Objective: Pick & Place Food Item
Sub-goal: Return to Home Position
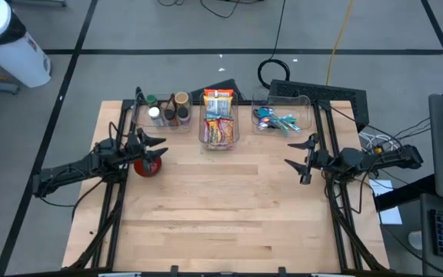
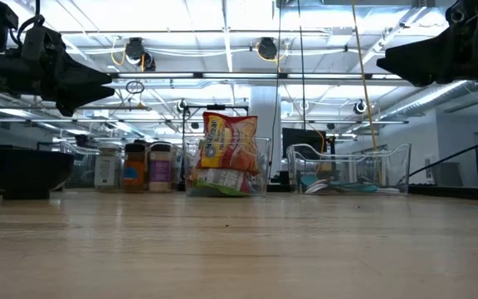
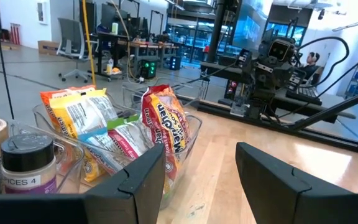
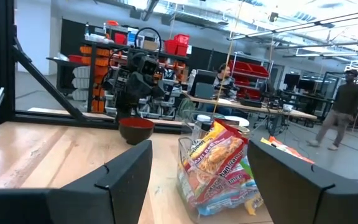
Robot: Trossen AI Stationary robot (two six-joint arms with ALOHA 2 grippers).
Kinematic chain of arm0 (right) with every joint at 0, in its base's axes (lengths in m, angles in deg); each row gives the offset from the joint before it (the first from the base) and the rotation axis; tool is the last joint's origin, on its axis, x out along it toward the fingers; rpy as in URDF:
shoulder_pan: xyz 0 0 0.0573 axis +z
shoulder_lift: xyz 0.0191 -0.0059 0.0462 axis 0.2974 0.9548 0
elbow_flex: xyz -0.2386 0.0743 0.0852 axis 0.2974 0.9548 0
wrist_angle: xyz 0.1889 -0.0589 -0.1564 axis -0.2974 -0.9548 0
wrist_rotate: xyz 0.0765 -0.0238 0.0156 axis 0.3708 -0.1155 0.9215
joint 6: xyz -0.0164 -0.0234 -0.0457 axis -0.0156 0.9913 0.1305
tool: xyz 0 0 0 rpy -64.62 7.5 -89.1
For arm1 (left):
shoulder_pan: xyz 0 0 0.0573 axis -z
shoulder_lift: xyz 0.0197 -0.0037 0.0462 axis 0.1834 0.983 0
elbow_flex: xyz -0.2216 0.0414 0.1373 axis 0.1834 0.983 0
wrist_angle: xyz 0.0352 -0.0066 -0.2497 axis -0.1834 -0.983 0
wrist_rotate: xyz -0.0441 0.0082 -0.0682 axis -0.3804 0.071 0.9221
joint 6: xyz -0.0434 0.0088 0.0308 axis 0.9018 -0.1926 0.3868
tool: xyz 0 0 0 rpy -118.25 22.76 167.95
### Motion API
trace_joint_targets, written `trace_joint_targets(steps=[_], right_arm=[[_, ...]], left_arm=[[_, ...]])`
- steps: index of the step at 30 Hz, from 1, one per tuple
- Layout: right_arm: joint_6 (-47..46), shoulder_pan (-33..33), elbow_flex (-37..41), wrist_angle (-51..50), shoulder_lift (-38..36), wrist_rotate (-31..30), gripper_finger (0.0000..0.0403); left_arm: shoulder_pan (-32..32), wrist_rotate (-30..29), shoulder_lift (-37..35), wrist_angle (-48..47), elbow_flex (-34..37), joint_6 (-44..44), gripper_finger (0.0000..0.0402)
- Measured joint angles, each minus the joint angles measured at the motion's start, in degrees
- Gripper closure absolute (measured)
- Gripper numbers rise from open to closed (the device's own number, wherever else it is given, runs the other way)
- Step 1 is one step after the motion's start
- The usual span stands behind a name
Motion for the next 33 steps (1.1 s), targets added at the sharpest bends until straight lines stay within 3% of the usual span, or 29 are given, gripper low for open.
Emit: trace_joint_targets(steps=[24, 28, 33], right_arm=[[-3.14, -0.02, 0.00, -2.80, 0.04, 0.28, 0.0152], [-3.14, -0.02, 0.00, -4.23, 0.04, 0.28, 0.0184], [-2.78, -0.07, 0.00, -6.73, 0.04, -0.02, 0.0259]], left_arm=[[0.00, 0.08, 0.00, 0.97, 0.09, -1.78, 0.0201], [-0.01, 0.08, 0.01, 0.99, 0.09, -1.82, 0.0202], [0.00, 0.09, 0.00, 1.01, 0.09, -1.81, 0.0201]])
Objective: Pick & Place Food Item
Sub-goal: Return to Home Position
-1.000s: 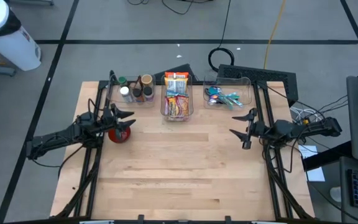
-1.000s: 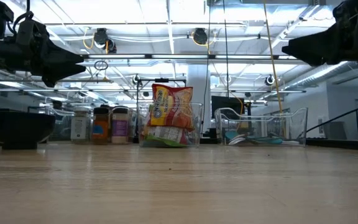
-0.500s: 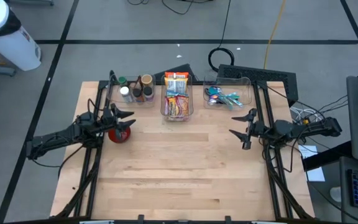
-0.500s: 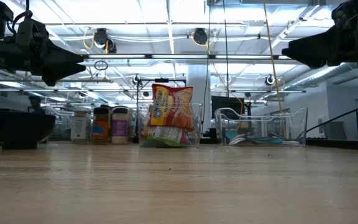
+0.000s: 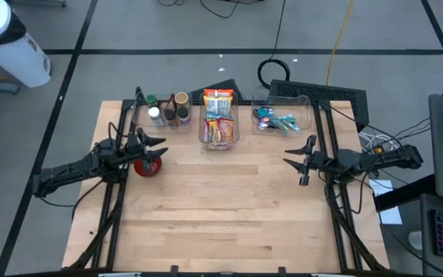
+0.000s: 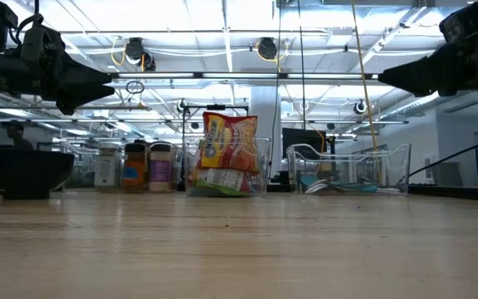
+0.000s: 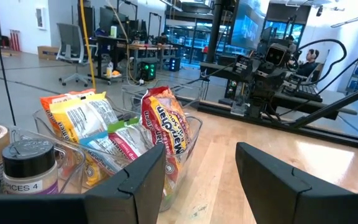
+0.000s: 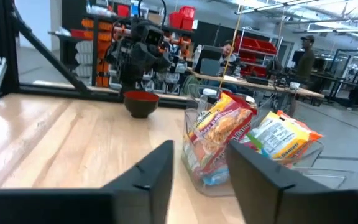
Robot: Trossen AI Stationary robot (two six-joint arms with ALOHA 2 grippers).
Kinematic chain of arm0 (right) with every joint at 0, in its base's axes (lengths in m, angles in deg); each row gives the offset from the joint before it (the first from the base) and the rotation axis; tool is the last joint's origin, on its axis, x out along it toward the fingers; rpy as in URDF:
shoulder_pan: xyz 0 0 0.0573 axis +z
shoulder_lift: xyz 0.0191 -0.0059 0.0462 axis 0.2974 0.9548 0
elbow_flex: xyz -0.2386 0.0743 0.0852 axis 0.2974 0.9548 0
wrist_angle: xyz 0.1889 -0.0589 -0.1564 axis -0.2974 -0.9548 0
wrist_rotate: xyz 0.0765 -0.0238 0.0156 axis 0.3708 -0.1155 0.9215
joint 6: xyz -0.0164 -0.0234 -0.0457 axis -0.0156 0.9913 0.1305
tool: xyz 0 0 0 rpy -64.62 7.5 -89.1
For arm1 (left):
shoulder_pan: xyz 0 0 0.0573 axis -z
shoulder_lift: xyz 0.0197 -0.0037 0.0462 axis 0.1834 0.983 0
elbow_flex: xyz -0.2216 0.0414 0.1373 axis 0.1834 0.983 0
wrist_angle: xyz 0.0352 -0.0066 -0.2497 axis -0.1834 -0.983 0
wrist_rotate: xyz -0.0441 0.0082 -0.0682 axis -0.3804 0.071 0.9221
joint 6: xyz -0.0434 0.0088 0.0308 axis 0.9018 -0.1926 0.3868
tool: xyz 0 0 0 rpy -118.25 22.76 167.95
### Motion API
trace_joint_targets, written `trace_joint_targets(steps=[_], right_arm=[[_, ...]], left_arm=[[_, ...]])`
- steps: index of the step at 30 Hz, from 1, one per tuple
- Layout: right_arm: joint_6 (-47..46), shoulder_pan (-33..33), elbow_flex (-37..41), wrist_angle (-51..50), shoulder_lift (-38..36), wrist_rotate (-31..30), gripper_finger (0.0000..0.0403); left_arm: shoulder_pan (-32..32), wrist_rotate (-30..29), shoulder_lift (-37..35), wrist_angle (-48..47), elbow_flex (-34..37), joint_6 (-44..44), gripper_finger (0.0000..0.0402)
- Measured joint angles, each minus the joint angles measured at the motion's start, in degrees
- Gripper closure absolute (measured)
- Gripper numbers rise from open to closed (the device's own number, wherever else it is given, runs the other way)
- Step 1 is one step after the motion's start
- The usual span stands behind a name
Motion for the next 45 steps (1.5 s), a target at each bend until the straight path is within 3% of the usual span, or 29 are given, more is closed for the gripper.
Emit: trace_joint_targets(steps=[6, 13, 45], right_arm=[[5.15, 0.00, 0.00, -0.35, 0.00, 0.11, 0.0329], [5.75, 0.00, 0.00, -0.35, 0.00, 0.13, 0.0361], [5.70, -0.02, 0.00, -0.31, 0.00, 0.20, 0.0367]], left_arm=[[0.00, 0.01, 0.00, 0.02, 0.00, 0.02, 0.0201], [0.00, 0.03, 0.00, 0.04, -0.02, 0.04, 0.0201], [0.00, 0.07, 0.00, 0.07, -0.02, 0.06, 0.0201]])
